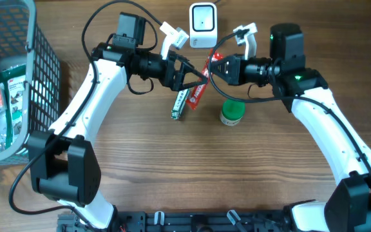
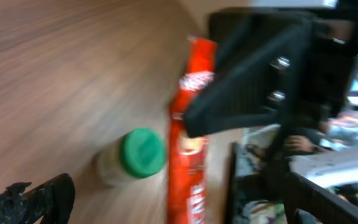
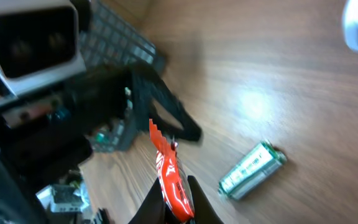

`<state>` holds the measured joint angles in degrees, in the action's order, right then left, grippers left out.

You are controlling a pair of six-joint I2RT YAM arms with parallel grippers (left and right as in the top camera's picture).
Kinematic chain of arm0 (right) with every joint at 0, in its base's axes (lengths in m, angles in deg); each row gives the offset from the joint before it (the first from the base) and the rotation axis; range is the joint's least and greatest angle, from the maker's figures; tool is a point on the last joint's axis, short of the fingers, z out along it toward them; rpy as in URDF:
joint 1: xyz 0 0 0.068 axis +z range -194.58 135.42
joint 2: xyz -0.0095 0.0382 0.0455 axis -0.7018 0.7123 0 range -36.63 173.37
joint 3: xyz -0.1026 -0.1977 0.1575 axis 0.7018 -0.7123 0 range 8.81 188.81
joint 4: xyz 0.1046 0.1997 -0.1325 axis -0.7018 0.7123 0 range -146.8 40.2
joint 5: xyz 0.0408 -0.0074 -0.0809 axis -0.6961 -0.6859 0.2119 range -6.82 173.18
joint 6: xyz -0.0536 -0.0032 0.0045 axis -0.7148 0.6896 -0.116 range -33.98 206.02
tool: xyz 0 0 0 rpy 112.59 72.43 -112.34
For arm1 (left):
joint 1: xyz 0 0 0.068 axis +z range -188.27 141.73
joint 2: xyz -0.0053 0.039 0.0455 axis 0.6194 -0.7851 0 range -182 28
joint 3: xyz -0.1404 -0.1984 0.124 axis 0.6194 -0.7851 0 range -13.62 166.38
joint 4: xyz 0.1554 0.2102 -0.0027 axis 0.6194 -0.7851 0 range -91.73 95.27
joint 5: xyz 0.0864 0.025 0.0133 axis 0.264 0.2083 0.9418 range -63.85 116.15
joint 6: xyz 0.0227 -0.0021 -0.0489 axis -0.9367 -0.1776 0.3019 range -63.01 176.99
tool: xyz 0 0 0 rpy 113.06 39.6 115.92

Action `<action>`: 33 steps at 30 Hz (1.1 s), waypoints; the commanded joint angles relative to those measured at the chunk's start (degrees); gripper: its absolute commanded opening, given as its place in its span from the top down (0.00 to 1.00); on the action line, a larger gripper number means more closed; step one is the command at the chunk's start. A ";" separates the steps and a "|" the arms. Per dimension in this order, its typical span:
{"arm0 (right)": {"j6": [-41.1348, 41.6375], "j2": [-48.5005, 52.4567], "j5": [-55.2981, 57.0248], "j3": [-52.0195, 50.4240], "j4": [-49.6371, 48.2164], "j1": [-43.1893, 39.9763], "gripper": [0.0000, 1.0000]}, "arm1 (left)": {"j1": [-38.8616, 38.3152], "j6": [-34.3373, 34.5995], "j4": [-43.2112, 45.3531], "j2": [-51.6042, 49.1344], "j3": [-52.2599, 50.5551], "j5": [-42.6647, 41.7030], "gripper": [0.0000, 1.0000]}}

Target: Scan the item barcode

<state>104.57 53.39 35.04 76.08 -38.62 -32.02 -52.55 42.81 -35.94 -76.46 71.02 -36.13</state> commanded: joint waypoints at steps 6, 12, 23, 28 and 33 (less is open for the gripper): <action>-3.61 0.63 11.15 -0.37 5.42 0.04 0.96 | 1.44 10.95 0.24 -0.63 -0.22 23.63 0.00; -3.89 3.17 16.70 -0.96 6.47 2.19 0.61 | 1.27 15.28 -0.26 -0.63 -0.22 31.26 0.00; -5.31 3.72 22.49 10.91 14.67 0.70 0.18 | 2.56 21.14 -12.76 6.69 22.03 59.14 0.00; -7.06 3.72 23.37 15.80 20.52 -1.16 0.10 | 8.17 21.11 -21.11 6.97 39.17 76.54 0.00; -8.09 3.91 30.77 15.74 25.94 -1.97 0.03 | 20.26 21.07 -22.36 6.88 42.53 83.80 0.00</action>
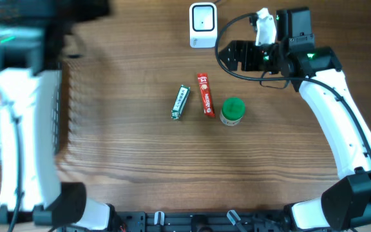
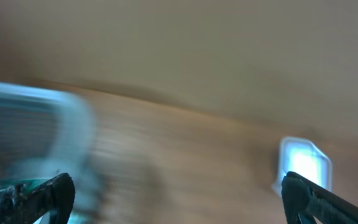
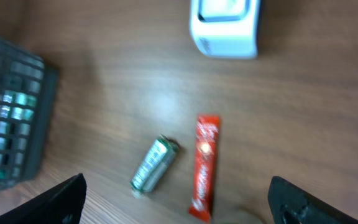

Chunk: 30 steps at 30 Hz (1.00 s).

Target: Scan the item barcode

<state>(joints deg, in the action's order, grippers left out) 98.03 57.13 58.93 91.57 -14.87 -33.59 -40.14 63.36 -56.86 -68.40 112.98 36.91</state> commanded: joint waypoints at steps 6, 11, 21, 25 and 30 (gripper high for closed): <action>-1.57 0.22 15.87 0.24 4.79 -2.78 0.00 | 21.40 0.52 -7.65 -5.64 -0.94 10.71 0.00; -1.55 0.22 15.89 0.24 4.87 -4.50 0.00 | 28.52 0.15 -13.70 -11.69 -4.48 8.61 0.00; -1.55 0.22 15.89 0.24 4.87 -4.59 0.00 | 34.97 -5.18 -10.32 -20.37 -21.59 2.51 0.00; -1.53 0.22 15.89 0.24 4.83 -4.59 0.00 | 35.21 -6.19 -7.34 -20.61 -30.32 2.58 0.00; -1.53 0.24 15.89 0.24 4.90 -4.59 0.00 | 35.78 -6.16 -1.05 -20.61 -40.06 3.02 0.00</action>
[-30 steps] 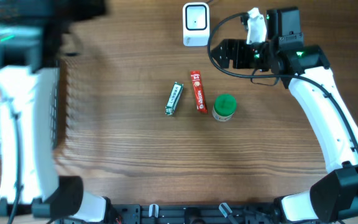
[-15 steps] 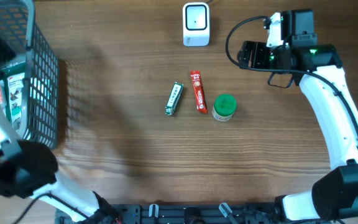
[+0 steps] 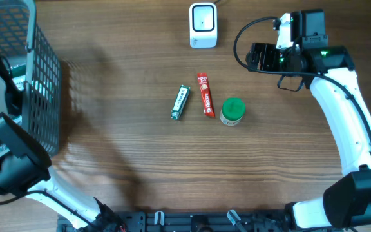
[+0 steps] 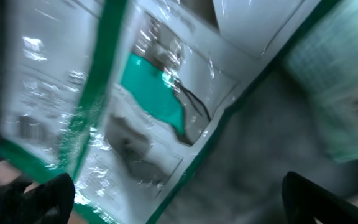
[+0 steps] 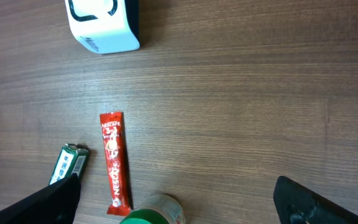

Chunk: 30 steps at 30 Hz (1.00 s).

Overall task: Scan the item barcode
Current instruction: 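Reach the left gripper into the basket and grasp the green glove pack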

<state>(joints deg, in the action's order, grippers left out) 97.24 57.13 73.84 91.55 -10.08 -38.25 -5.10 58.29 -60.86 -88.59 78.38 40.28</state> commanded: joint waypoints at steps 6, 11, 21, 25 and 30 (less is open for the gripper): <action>-0.76 0.22 0.98 0.26 0.13 0.07 0.00 | 3.69 -0.83 8.13 -0.42 -9.18 -0.46 0.11; -0.72 0.24 0.98 0.24 0.11 0.07 0.00 | 7.39 -0.83 10.12 -0.42 -9.18 -3.80 0.55; -0.74 0.24 0.98 0.24 0.11 0.07 0.00 | 9.35 2.45 4.92 2.73 -0.90 -19.28 0.96; -0.72 0.22 0.96 0.24 0.09 0.07 0.00 | 9.33 6.82 -3.45 9.18 9.29 -22.27 0.96; -0.70 0.24 1.03 0.24 -0.17 0.02 0.00 | 9.33 10.03 -7.26 17.90 14.29 -22.56 0.96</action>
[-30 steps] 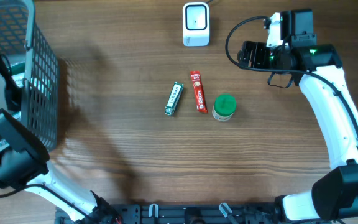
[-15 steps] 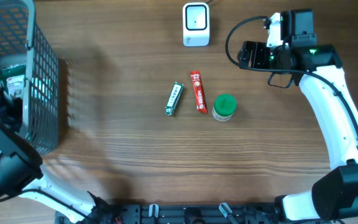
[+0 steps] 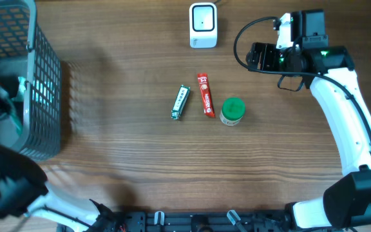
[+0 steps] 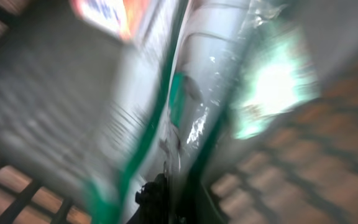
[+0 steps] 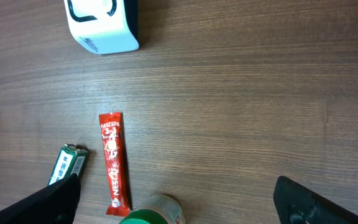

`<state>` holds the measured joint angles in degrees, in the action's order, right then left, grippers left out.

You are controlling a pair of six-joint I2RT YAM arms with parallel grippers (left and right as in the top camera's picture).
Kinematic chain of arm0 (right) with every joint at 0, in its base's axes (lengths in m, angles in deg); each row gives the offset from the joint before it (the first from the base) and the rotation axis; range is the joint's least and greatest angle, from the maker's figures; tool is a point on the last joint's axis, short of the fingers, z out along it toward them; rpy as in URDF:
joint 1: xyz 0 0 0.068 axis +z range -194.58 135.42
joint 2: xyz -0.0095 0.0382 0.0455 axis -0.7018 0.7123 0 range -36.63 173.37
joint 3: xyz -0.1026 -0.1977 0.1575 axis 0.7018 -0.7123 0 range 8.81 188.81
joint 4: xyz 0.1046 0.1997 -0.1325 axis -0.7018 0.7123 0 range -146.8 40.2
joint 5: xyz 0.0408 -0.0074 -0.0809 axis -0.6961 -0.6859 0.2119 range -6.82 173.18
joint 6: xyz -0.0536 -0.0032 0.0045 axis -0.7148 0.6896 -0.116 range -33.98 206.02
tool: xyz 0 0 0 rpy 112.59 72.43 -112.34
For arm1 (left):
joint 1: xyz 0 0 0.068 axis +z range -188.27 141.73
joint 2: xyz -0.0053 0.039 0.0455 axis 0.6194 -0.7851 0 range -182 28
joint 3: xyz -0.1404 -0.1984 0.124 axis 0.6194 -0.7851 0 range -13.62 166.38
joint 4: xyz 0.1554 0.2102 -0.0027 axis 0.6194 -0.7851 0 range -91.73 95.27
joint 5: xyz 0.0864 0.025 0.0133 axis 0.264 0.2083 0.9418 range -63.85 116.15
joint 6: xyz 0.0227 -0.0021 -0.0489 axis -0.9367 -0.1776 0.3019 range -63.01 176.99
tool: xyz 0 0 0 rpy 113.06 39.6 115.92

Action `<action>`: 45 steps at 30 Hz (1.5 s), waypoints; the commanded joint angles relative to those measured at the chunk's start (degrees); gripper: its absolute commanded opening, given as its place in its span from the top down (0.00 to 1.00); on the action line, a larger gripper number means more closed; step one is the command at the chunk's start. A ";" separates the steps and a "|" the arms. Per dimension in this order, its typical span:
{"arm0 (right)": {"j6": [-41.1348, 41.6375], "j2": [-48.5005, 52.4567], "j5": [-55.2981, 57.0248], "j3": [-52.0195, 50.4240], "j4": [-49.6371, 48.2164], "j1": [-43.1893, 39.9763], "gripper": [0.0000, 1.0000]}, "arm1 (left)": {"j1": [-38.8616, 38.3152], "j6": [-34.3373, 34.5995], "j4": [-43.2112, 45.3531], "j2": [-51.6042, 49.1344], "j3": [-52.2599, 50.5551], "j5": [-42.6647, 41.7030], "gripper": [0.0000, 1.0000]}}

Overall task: Scan the item barcode
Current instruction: 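Reach the left gripper into the basket and grasp the green glove pack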

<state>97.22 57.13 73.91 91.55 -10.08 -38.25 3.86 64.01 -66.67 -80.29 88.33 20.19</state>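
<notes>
My left gripper [image 4: 165, 198] is down inside the wire basket [image 3: 42, 77] at the far left. It is shut on the edge of a clear plastic package with a green border [image 4: 197, 106]; the view is blurred. My right gripper [image 5: 176, 186] hangs open at the upper right, high above the table. The white scanner [image 3: 203, 24] stands at the back centre. A red Nescafe sachet [image 3: 205, 94] lies between a green pack [image 3: 180, 102] and a green-lidded jar [image 3: 232, 111].
The basket holds more packaged goods, one with an orange label [image 4: 101, 12]. My left arm reaches over the basket's left side. The right arm [image 3: 340, 116] runs down the right edge of the table.
My left gripper was open above the plastic packages in the basket and is now shut on the green-bordered one. The right arm and the table items have not moved.
The two grippers met over the table's middle, the right shut on the red sachet. Then the sachet lay on the table, the right gripper was open at the back right, and the left arm was moving toward the basket. The left gripper was then open inside the basket and now holds a package.
</notes>
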 commanded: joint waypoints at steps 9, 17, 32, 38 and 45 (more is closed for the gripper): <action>6.38 0.24 0.92 0.24 -4.07 -7.17 0.00 | -7.82 6.97 -1.95 25.27 4.35 -3.98 0.96; 6.34 0.24 0.92 0.15 -2.80 -9.31 0.00 | -13.84 12.09 -1.86 25.57 3.17 17.46 0.55; 6.36 0.24 0.92 0.13 -2.05 -9.31 0.00 | -4.98 -6.47 0.11 -0.79 1.86 10.14 0.00; 6.34 0.24 0.92 0.13 -2.05 -9.31 0.00 | -5.01 -12.33 0.55 -8.50 1.33 6.01 0.00; 6.34 0.24 0.92 0.13 -2.10 -9.31 0.00 | -5.03 -17.38 1.86 -13.09 -2.71 0.61 0.00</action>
<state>102.73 57.13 74.30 91.55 -12.20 -47.73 -1.13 50.96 -65.90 -91.08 88.13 24.46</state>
